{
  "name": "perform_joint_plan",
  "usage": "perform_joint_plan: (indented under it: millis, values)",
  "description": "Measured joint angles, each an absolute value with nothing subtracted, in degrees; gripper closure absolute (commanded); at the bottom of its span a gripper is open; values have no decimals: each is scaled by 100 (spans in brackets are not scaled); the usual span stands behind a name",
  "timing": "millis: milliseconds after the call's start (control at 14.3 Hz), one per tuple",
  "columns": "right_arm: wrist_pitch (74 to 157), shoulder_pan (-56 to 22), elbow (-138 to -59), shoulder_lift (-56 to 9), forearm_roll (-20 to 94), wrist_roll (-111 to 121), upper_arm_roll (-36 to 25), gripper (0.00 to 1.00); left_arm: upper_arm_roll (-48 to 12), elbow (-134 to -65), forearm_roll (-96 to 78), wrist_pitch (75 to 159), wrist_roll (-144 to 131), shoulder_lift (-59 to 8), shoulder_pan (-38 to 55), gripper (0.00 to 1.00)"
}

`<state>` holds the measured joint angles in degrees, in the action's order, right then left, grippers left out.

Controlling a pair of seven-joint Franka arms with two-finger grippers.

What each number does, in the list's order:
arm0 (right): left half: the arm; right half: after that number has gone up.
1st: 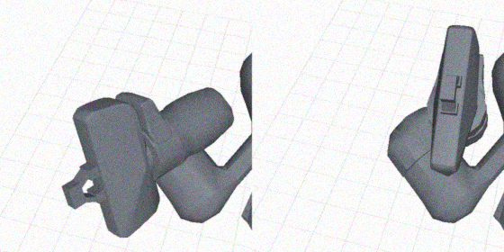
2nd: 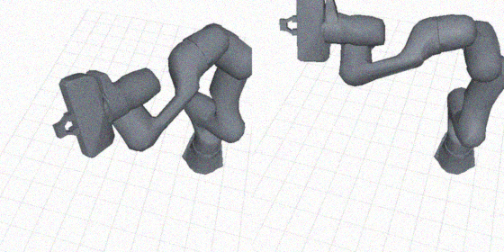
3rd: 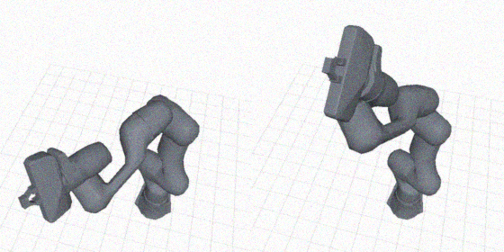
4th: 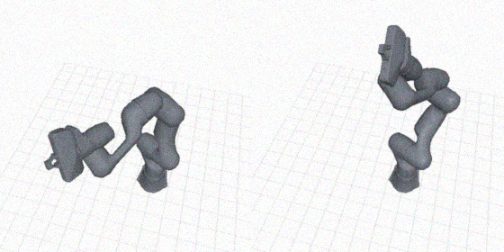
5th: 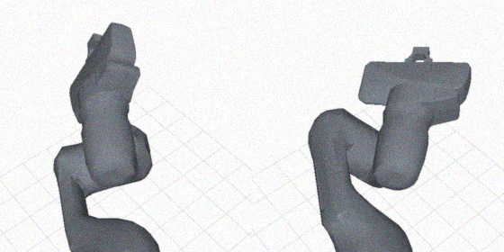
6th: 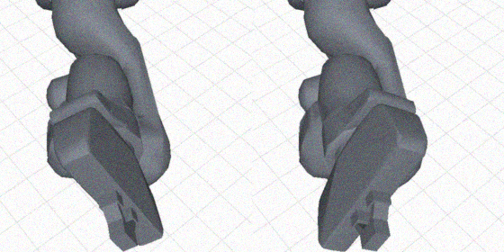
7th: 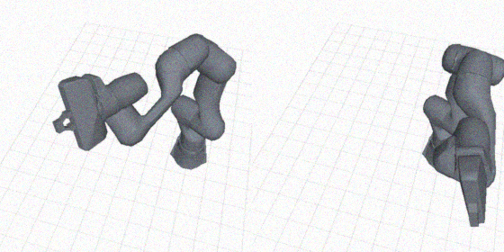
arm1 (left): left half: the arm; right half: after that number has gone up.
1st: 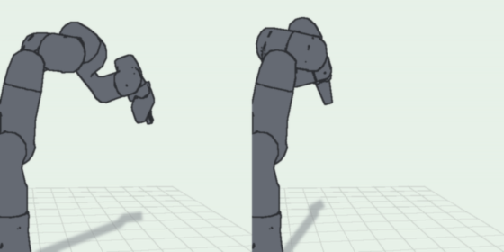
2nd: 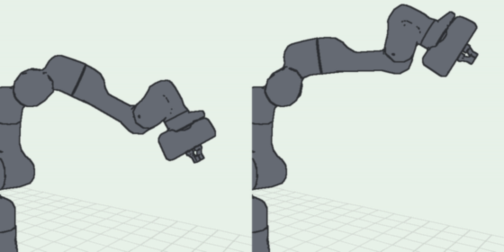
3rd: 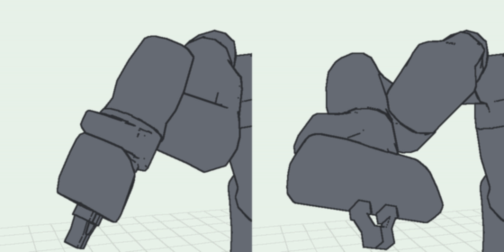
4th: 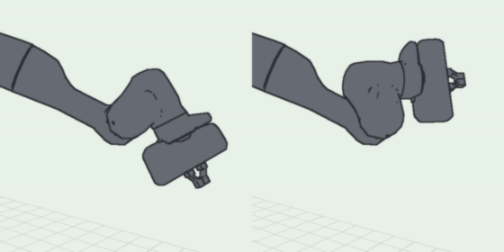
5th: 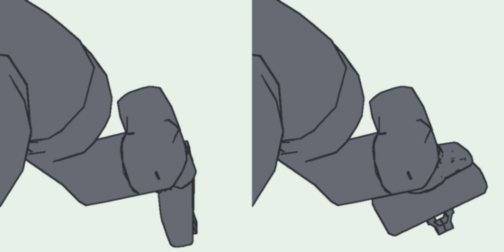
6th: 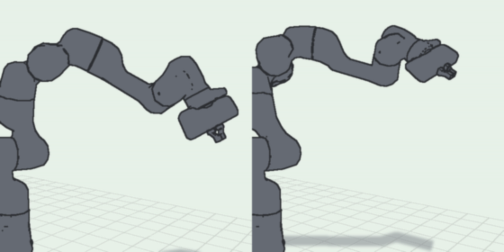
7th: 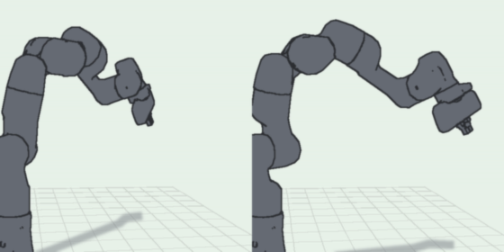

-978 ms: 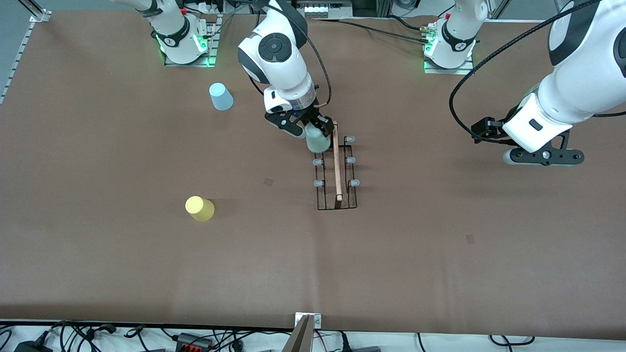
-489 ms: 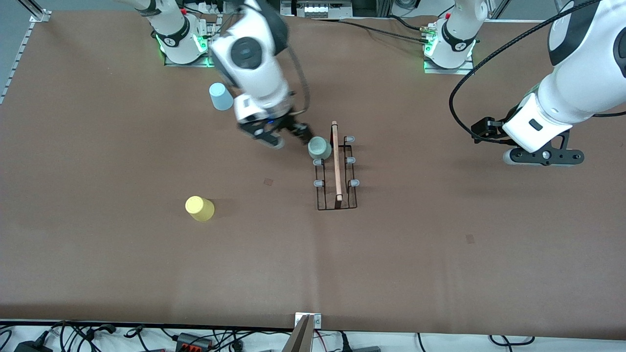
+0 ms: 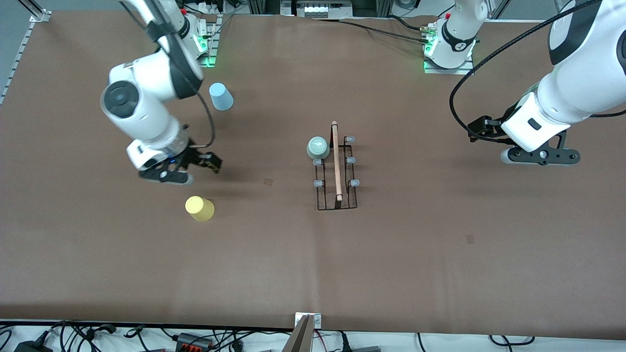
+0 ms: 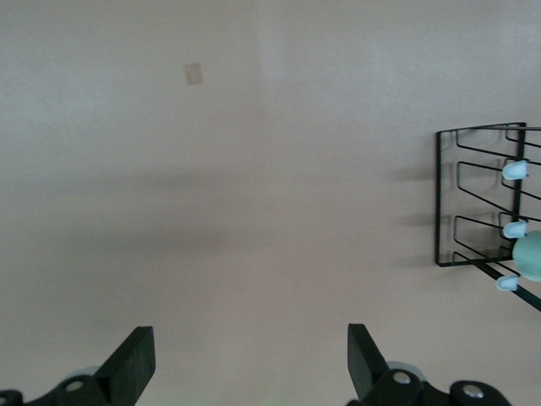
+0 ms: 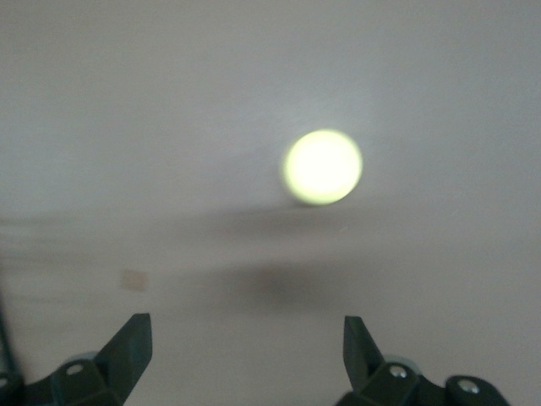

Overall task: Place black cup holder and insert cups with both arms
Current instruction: 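Move the right gripper to the yellow cup and grasp it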

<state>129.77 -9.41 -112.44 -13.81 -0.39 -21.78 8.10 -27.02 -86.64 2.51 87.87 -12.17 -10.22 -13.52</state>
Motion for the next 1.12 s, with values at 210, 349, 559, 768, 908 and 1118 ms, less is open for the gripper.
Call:
perform_joint_plan:
  millis: [210, 349, 559, 768, 908, 1118]
  values:
    - [13667, -806, -11298, -1814, -852, -1926, 684, 0, -2701, -8664, 218, 8788, -1217, -1031, -1353, 0]
    - [14223, -806, -11301, -2192, -1054, -1925, 667, 0, -2701, -8664, 217, 8788, -1217, -1033, -1353, 0]
    - [14690, -806, -11288, -2558, -1088, -1920, 667, 0, -2701, -8664, 216, 8788, -1217, -1033, -1353, 0]
    - [14878, -806, -11282, -2685, -1107, -1919, 656, 0, -2701, -8664, 216, 8788, -1217, -1033, -1353, 0]
    - [15077, -804, -11281, -2750, -1120, -1914, 603, 0, -2701, -8664, 216, 8788, -1217, -1035, -1353, 0]
    - [15302, -799, -11277, -2883, -1122, -1907, 571, 0, -2701, -8664, 216, 8788, -1217, -1036, -1353, 0]
